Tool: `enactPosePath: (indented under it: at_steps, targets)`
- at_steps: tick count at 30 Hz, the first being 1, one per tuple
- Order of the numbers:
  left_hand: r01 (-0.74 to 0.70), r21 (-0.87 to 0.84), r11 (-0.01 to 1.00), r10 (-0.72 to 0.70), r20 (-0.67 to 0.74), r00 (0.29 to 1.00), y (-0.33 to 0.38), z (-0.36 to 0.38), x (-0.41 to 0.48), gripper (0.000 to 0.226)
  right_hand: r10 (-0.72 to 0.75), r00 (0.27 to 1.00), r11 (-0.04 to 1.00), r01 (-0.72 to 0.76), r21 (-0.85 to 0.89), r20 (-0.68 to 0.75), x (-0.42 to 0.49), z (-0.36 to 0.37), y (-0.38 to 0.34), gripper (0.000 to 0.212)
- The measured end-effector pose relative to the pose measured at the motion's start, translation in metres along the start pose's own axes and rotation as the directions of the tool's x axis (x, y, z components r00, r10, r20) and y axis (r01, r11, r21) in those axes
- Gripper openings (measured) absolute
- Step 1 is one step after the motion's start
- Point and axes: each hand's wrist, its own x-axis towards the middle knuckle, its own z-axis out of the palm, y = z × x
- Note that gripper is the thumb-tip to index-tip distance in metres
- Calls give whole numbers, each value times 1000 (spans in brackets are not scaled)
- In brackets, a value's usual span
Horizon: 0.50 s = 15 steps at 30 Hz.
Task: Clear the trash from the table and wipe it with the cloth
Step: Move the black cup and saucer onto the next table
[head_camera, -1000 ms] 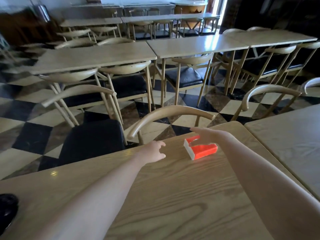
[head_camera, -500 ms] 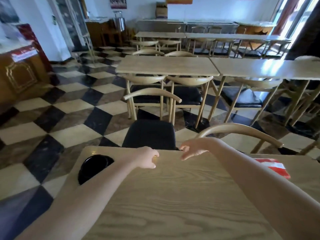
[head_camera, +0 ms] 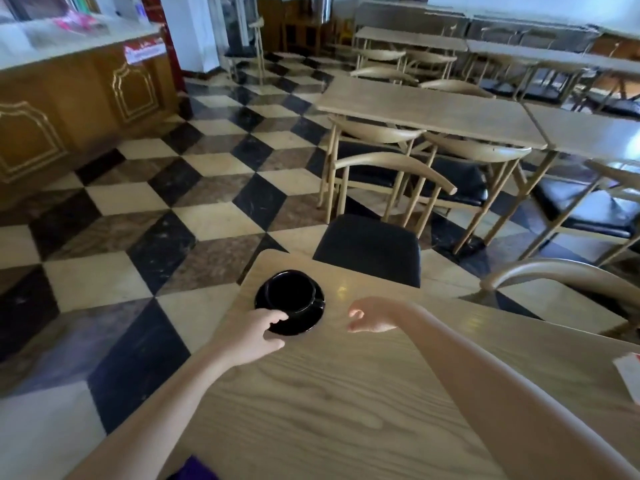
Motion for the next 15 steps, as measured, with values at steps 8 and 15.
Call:
enactPosePath:
  at_steps: [8,15]
  targets:
    - [307,-366,879,-329,1,944,-74,12,50,74,120,986,960,-84,267,-120,57,45,-20,64]
    - [303,-660,687,-397,8,918,-93,25,99,68,243,941,791,-51,610,-235,92,60,-36,59]
